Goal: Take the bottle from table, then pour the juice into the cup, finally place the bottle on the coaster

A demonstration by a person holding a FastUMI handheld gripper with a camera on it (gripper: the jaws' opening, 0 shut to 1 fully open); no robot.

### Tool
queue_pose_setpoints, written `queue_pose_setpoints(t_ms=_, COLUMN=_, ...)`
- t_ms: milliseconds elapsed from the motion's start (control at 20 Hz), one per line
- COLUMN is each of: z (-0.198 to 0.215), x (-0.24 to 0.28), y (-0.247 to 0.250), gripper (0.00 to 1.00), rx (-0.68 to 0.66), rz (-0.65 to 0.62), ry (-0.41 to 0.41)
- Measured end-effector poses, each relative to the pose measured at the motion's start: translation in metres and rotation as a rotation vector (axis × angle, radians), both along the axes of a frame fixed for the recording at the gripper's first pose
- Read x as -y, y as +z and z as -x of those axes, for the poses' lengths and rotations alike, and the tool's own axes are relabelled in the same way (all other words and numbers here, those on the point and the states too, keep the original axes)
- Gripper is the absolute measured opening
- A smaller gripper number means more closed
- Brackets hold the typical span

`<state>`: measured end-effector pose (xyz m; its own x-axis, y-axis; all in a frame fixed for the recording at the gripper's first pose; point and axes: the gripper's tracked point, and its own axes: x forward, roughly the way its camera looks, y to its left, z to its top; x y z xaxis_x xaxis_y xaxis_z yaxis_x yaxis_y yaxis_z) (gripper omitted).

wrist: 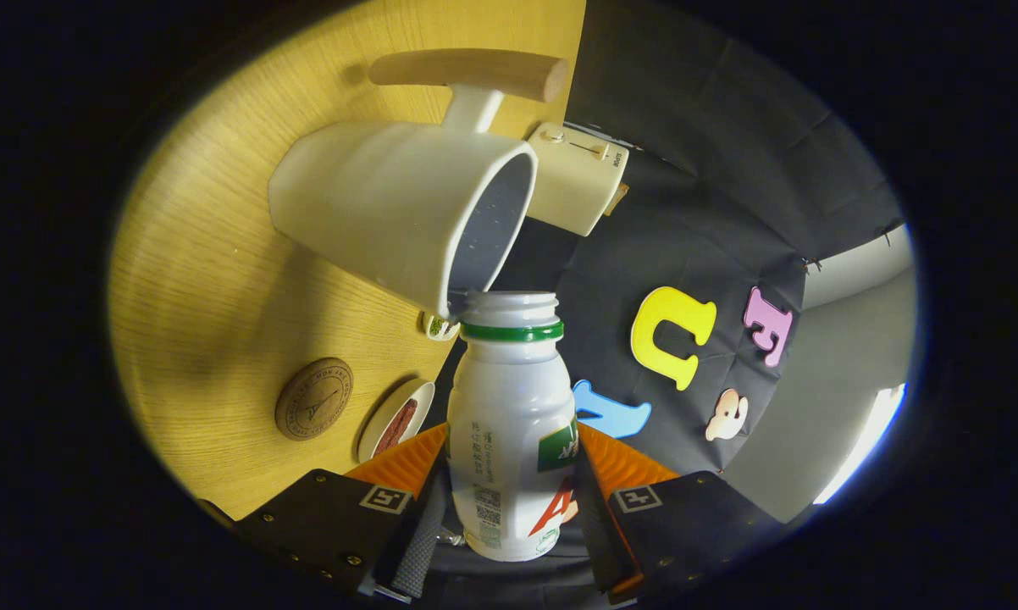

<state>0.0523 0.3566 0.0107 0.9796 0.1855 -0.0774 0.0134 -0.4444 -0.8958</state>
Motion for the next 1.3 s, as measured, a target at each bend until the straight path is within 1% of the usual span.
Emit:
queue_pose_setpoints(t_ms=900, z=0.0012, x=-0.0046, y=0.0066, gripper=0.72, rx=0.039, rz=0.04, ry=0.012)
queue_pose_setpoints(t_ms=1150, z=0.0011, x=-0.0053, y=0.0074, gripper=0.72, rx=0.019, rz=-0.012, ry=0.013)
queue_pose_setpoints(t_ms=1300, z=0.0007, x=-0.0046, y=0.0041, gripper=0.72, rx=-0.024, rz=-0.092, ry=0.009)
